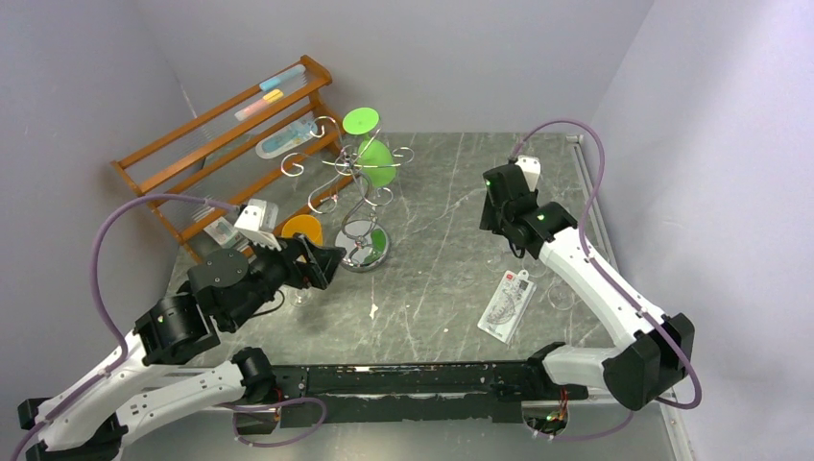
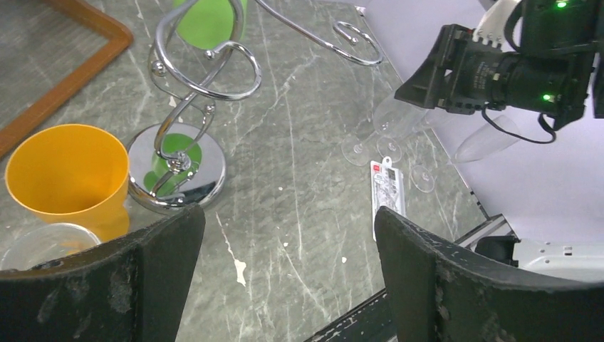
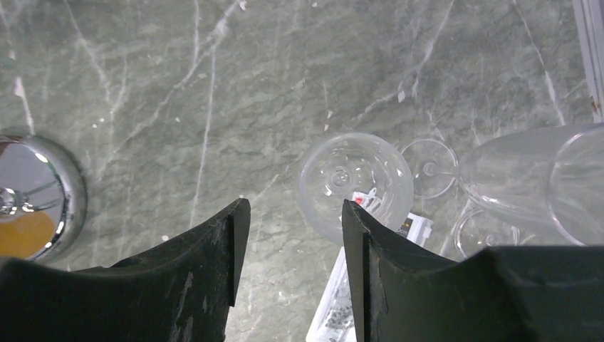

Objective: Place the wine glass upside down on the wine glass rack

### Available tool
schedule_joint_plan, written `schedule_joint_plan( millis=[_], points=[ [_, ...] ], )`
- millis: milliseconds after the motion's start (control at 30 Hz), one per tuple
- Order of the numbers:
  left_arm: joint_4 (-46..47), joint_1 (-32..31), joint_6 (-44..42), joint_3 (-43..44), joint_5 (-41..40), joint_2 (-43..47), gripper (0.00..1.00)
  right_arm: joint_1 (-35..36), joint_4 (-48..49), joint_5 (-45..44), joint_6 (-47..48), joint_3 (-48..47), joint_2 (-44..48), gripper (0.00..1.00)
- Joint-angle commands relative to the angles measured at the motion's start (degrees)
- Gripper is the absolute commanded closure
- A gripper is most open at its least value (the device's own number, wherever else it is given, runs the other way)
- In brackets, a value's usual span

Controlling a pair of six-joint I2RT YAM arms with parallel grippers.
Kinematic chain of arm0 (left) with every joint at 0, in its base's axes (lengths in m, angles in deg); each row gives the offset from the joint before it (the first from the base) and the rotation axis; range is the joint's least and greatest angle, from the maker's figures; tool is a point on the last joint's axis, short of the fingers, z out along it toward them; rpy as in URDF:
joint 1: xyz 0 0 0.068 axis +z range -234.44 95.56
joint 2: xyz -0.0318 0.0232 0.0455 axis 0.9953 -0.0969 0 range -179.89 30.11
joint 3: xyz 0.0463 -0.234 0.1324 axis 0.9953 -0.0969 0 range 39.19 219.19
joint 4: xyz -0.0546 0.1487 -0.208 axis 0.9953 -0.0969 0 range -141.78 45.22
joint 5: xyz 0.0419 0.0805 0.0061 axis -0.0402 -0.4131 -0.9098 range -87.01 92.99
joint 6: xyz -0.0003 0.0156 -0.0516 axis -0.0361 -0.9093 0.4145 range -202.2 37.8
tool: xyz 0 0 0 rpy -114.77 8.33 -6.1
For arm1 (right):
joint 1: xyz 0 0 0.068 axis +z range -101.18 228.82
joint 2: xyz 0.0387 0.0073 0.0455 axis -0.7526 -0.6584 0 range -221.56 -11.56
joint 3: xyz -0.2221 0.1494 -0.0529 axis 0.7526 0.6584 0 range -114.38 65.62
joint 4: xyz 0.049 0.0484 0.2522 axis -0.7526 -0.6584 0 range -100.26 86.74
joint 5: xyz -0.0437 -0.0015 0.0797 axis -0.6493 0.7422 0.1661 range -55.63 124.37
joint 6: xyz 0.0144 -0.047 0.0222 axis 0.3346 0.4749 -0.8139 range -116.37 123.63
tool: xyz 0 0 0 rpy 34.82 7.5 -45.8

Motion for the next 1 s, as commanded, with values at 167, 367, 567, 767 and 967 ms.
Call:
schedule_joint_plan(
  millis=[167,367,567,767,967],
  points=[
    [3.84,-0.25,1.16,-2.07,4.95,-0.35,0.08,-2.68,4.3,6.61,3.46,4.21,-1.3,0.54],
    [4.95,-0.25,2.59,-3.5,6.39,-1.3,0.09,-2.71,4.6,7.62,5.75,3.86,-0.82,0.77],
    [4.4,-0.23,4.11,-3.89,5.88,-0.92,0.1,-2.79,5.36,10.2,6.53,5.16,-0.16,1.0],
    [4.97,-0.25,4.97,-1.44,7.37,-1.01,0.1,-2.81,7.42,12.88,6.09,5.17,2.14,1.0],
    [3.84,-0.2,6.32,6.2,10.01,-3.19,0.09,-2.79,8.32,14.73,3.16,0.83,8.27,1.0]
  ],
)
